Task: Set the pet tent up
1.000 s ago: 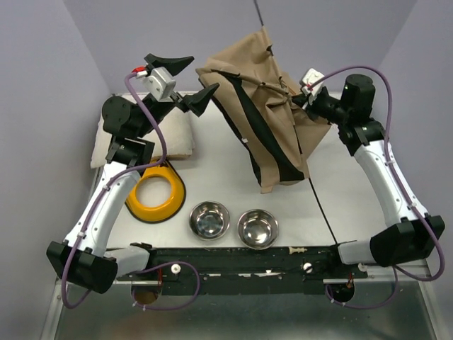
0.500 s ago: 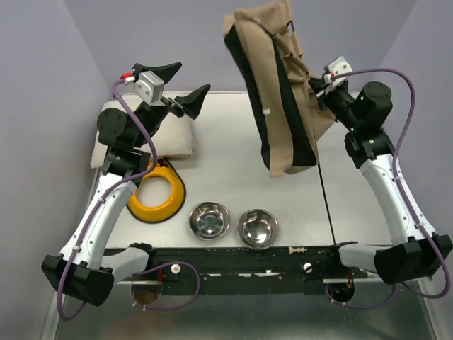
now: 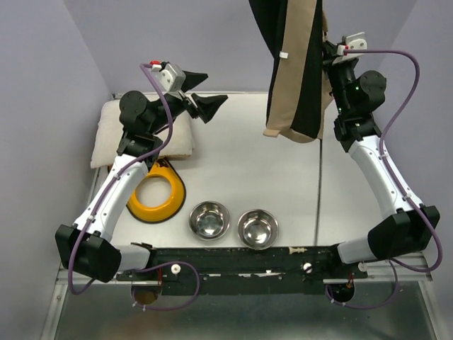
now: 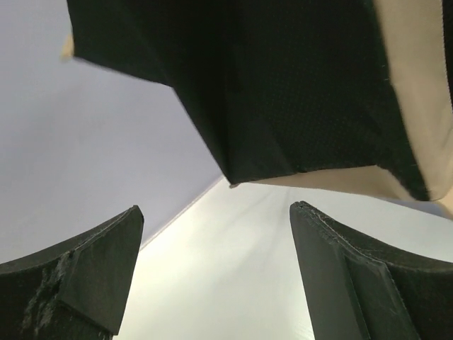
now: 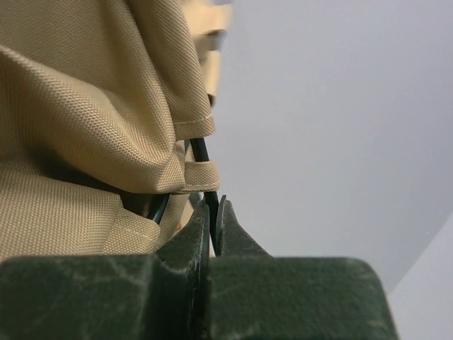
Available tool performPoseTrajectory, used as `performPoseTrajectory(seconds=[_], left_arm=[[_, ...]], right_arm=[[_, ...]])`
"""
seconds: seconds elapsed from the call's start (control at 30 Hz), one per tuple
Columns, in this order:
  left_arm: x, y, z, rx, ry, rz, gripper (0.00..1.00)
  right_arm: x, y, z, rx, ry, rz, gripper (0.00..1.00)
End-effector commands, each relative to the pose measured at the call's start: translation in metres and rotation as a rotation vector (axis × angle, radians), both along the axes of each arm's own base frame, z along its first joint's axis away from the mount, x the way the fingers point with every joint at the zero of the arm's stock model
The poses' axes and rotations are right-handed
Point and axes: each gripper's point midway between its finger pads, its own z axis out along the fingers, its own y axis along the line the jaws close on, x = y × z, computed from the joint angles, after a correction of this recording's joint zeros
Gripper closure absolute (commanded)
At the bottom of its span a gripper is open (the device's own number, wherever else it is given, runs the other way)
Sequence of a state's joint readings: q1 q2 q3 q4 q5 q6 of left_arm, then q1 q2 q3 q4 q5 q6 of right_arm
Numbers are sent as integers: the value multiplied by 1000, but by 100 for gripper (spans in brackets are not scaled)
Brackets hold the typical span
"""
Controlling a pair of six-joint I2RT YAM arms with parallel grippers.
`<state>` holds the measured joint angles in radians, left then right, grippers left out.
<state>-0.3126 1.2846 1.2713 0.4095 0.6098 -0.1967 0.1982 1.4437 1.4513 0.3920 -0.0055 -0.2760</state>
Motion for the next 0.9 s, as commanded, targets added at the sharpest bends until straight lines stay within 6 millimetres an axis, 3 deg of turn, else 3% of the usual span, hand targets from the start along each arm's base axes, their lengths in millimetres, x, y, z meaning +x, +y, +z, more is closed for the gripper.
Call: performPoseTrajectory(seconds=[0.0, 0.3, 0.47, 0.67, 0.77, 0.87], left_arm=[[-34, -14, 17, -6, -3, -157, 6], [-41, -7, 13, -11, 24, -123, 6], [-26, 5, 27, -31, -3, -19, 3], [25, 50, 66, -125, -16, 276, 2], [37, 75, 91, -170, -45, 318, 2], [38, 94, 115, -247, -21, 259, 2]], right_arm=[[-56, 24, 51, 20, -215, 65, 99], [-108, 0, 58, 2, -269, -115, 99], [-124, 2, 79, -30, -332, -121, 99], [-83, 11, 129, -89, -505, -279, 99], [-66, 17, 153, -127, -589, -376, 99], [-52, 24, 160, -195, -634, -450, 99]])
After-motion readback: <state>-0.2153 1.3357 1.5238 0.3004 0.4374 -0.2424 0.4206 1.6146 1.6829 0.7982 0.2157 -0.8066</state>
